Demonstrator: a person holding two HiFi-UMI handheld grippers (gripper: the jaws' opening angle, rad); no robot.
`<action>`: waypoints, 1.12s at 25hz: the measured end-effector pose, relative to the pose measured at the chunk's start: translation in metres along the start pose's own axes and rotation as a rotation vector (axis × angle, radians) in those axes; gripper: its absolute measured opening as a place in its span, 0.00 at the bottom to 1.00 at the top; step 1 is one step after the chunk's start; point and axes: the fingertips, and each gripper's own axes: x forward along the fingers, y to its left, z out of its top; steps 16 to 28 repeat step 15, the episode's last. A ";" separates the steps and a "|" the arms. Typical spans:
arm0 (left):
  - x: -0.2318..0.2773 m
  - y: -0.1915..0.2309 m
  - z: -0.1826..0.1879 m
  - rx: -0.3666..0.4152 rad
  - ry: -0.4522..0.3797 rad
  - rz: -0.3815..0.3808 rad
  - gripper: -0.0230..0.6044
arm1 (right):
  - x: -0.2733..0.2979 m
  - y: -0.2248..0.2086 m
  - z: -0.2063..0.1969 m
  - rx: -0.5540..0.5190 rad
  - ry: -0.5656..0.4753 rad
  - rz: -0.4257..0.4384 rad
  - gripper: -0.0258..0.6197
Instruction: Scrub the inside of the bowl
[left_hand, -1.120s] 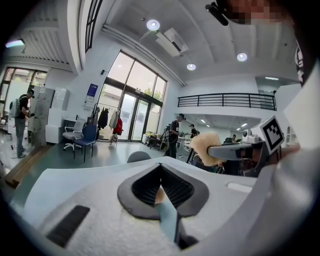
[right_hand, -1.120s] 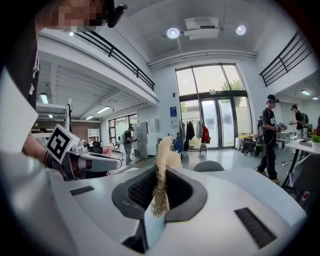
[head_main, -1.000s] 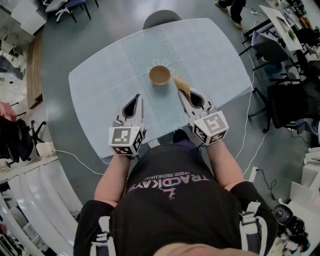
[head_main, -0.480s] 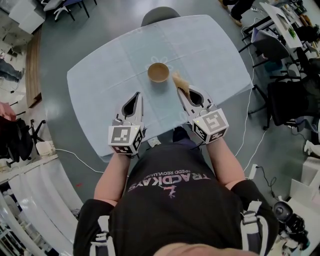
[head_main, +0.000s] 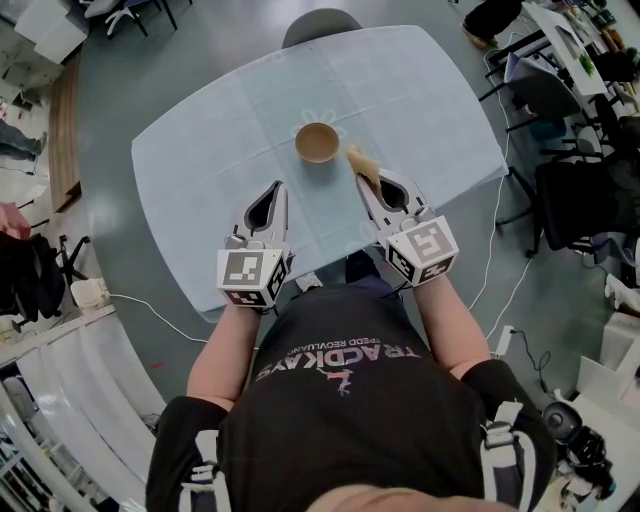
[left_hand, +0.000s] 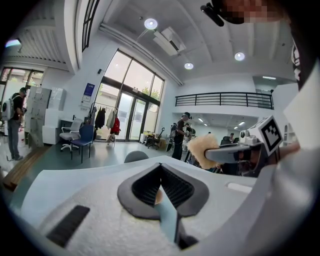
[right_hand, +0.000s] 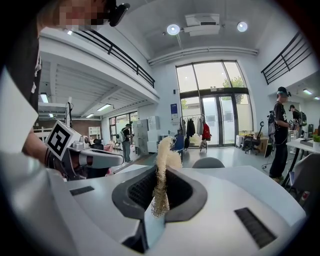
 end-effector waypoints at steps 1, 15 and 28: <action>0.001 0.000 0.000 0.002 0.001 -0.001 0.06 | 0.001 -0.001 -0.001 0.000 0.001 0.001 0.09; 0.005 0.006 -0.003 0.003 0.005 -0.010 0.06 | 0.011 0.000 -0.002 0.002 0.004 0.002 0.09; 0.005 0.006 -0.003 0.003 0.005 -0.010 0.06 | 0.011 0.000 -0.002 0.002 0.004 0.002 0.09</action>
